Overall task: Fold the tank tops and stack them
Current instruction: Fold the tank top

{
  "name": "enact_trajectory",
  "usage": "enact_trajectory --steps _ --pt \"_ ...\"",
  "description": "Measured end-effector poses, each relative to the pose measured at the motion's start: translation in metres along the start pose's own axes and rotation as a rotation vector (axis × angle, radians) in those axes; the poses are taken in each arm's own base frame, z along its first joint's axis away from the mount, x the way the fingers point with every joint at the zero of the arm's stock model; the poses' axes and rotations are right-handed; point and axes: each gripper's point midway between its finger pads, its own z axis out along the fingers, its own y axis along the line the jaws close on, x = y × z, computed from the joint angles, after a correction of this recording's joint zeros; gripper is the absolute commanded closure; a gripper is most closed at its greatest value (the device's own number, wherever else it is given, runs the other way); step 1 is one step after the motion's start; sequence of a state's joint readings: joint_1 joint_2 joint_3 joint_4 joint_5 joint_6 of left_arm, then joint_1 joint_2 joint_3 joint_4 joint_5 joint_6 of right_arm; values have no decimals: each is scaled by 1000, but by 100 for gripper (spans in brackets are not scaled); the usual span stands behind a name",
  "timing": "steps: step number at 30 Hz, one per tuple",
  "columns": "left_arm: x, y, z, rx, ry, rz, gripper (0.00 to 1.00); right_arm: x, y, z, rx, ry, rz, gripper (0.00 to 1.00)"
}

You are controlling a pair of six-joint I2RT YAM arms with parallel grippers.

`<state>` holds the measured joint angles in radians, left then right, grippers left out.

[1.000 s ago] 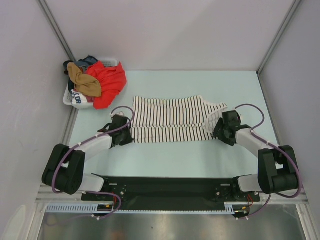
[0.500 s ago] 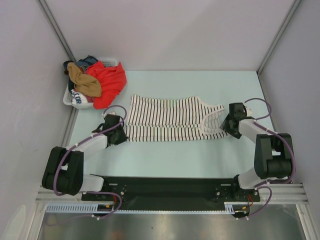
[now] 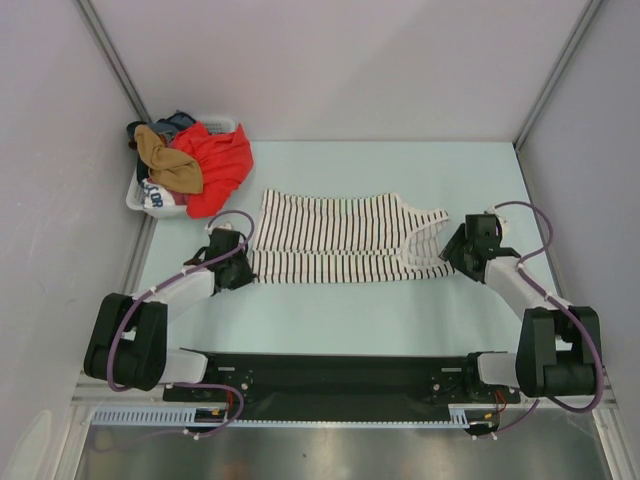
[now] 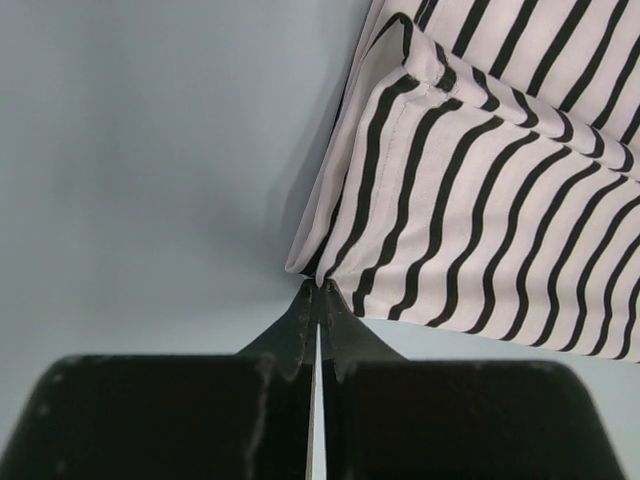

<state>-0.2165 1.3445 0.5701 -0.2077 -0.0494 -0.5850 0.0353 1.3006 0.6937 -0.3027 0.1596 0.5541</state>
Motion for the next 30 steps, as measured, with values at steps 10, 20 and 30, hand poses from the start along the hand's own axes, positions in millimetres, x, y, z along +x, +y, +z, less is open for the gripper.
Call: enact_trajectory --steps 10,20,30 --pt "0 0 -1 0 0 2 100 40 5 13 -67 116 75 52" --pt "0 0 -1 -1 0 2 100 17 -8 33 43 49 83 60" --pt "0 0 -1 1 -2 3 100 2 -22 21 110 -15 63 27"
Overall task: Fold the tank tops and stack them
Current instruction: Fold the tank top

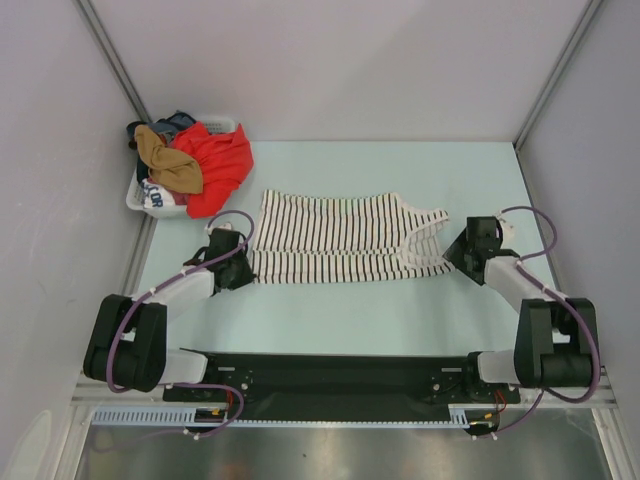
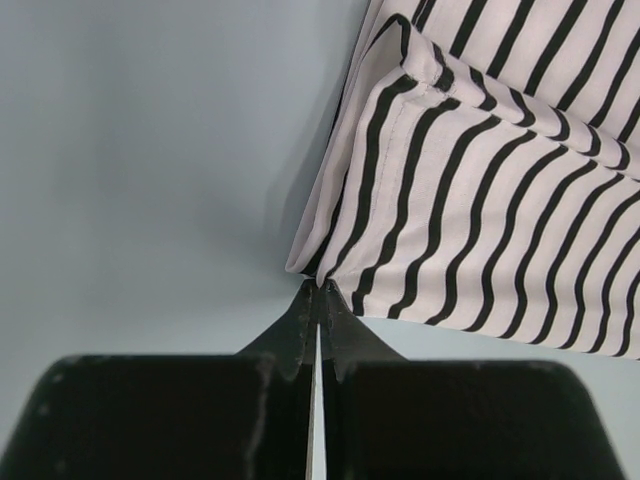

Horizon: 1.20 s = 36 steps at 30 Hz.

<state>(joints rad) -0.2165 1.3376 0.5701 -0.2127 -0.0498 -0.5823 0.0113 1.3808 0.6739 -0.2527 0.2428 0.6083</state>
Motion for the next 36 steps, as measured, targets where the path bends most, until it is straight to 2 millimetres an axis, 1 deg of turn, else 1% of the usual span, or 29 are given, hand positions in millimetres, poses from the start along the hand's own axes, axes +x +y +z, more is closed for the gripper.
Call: enact_trajectory --steps 3,6,8,10,12,15,20,22,24,25,26,27,31,33,36 --pt "0 0 0 0 0 0 99 -2 6 -15 -50 -30 2 27" --pt "0 0 0 1 -1 2 98 7 21 -31 -134 -32 -22 28" --pt "-1 0 -1 3 -5 7 98 15 31 -38 -187 -16 -38 31" --pt "-2 -1 -3 7 -11 7 97 21 36 -42 -214 0 -41 36" --pt "-3 -2 -4 10 -15 7 97 23 38 -42 -220 10 -35 38" --pt "-4 -2 -5 11 -17 7 97 25 36 -37 -204 20 -27 39" --pt "-3 -2 -5 10 -16 7 98 37 23 -19 -127 67 -17 40" --pt "-3 -2 -5 11 -15 7 98 40 19 -11 -100 82 -14 43" --pt "-3 -2 -5 11 -15 7 97 35 21 -5 -91 70 0 49" --pt "-3 -2 -5 11 -16 7 96 31 22 -2 -87 62 7 72" --pt "-3 -2 -5 11 -16 7 97 29 23 1 -87 58 11 83" --pt "-3 -2 -5 11 -16 7 97 28 22 5 -83 59 22 100" --pt "-2 -2 -4 14 -13 6 99 19 17 12 -78 64 99 100" --pt "2 -3 -3 32 -5 1 100 17 12 12 -73 62 122 100" --pt "12 -5 -3 65 8 -22 100 18 2 8 -54 62 149 100"
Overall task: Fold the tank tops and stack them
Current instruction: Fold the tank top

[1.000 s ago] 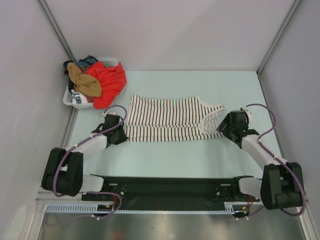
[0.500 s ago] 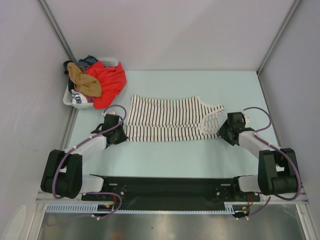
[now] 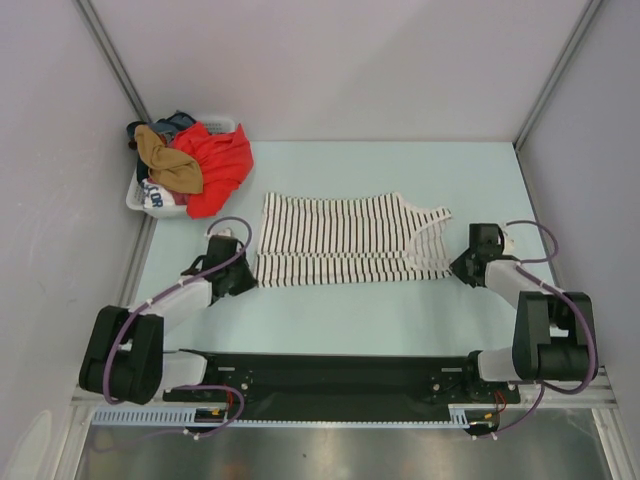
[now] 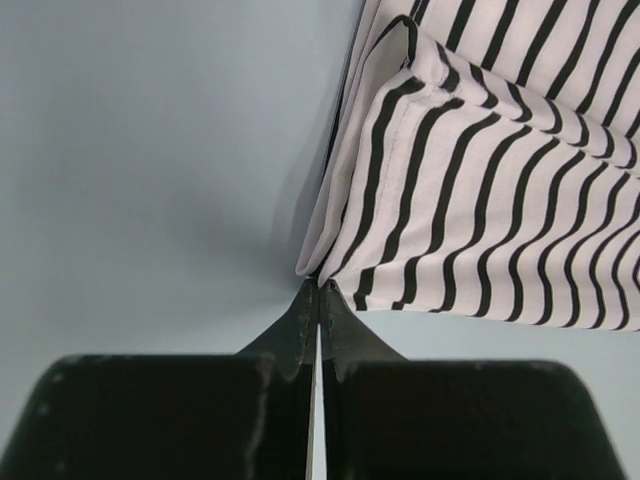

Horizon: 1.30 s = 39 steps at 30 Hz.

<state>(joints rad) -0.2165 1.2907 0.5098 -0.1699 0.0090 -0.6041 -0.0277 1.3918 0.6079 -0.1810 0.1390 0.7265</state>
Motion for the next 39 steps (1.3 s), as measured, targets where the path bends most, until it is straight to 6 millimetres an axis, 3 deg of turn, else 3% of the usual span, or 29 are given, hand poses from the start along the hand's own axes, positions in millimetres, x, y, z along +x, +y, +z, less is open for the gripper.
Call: enact_trajectory --steps 10,14,15,17,18,19,22,26,29,33,39 --pt "24 2 -23 68 -27 -98 99 15 -29 -21 105 44 46 100" --pt "29 2 -36 98 -55 -119 92 20 -40 -38 112 25 77 96" --pt "32 3 -38 103 -58 -124 88 20 -43 -42 111 14 87 86" --pt "37 6 -42 103 -62 -129 63 18 -45 -51 110 -10 105 54" --pt "39 8 -43 100 -65 -136 54 15 -47 -55 111 -26 113 46" --pt "40 11 -44 93 -66 -140 41 13 -48 -59 111 -42 116 45" --pt "43 18 -45 64 -73 -162 26 8 -51 -65 113 -71 112 44" --pt "34 22 -46 27 -110 -180 22 7 -52 -68 109 -71 63 46" --pt "27 27 -47 -16 -128 -169 22 3 -33 -70 14 -54 -16 48" --pt "4 15 -49 -30 -137 -110 21 -10 14 -75 -172 -26 -135 49" --pt "-66 -40 -52 68 -208 -10 21 -36 92 -71 -344 -12 -308 47"
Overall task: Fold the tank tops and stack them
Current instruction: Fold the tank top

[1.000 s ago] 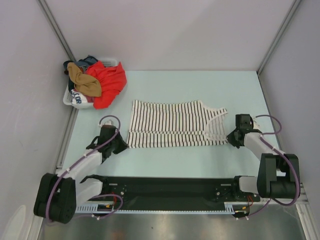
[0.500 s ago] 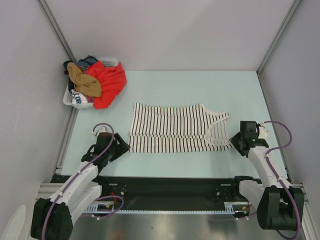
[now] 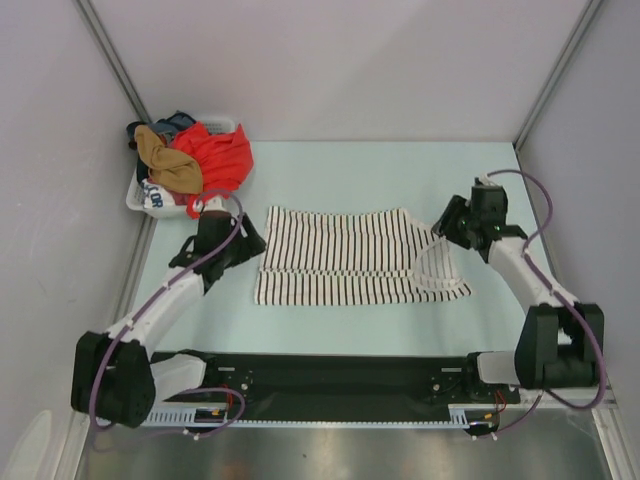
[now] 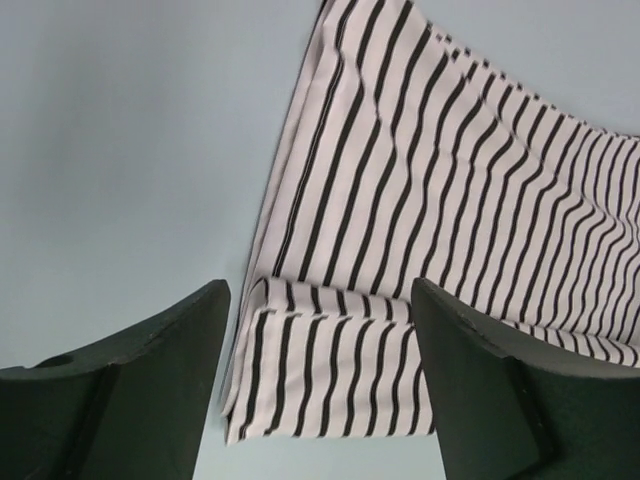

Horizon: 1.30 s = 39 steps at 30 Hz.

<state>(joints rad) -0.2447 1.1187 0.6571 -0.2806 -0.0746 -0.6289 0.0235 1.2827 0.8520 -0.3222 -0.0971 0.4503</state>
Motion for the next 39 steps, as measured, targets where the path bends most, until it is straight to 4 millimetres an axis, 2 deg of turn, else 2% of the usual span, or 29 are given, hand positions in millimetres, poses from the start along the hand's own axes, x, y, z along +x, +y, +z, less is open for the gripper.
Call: enact_trajectory --steps 4,7,10,13,15,16,19,25,26,29,32,33,34,37,39 --pt "-34 -26 19 26 -20 58 21 -18 31 32 -45 31 -92 47" --pt "-53 -39 40 19 -12 91 21 -25 44 59 -50 60 -129 47" --pt "-63 -46 60 12 4 111 22 -29 51 90 -42 93 -152 46" --pt "-68 -48 78 -1 27 126 22 -31 54 117 -19 122 -176 43" --pt "-73 -48 91 -13 39 130 22 -32 58 130 -9 135 -191 35" --pt "-76 -48 98 -17 43 133 22 -33 61 137 -7 138 -198 35" --pt "-79 -45 113 -32 62 137 22 -34 64 152 -4 143 -215 38" --pt "-75 -39 136 -53 105 147 23 -15 61 173 8 196 -225 44" --pt "-73 -38 139 -57 113 150 23 -11 59 176 11 207 -227 50" --pt "-70 -36 145 -60 131 157 23 -8 58 179 11 218 -229 57" --pt "-68 -34 148 -66 141 163 23 -8 59 181 8 217 -226 56" --pt "-68 -34 149 -66 141 164 23 -8 58 182 8 217 -226 59" --pt "-68 -33 150 -68 142 165 23 -9 58 183 6 216 -224 63" --pt "-70 -31 153 -71 141 172 23 -12 59 188 -5 214 -215 91" --pt "-71 -30 156 -74 143 173 23 -12 60 192 -18 218 -206 95"
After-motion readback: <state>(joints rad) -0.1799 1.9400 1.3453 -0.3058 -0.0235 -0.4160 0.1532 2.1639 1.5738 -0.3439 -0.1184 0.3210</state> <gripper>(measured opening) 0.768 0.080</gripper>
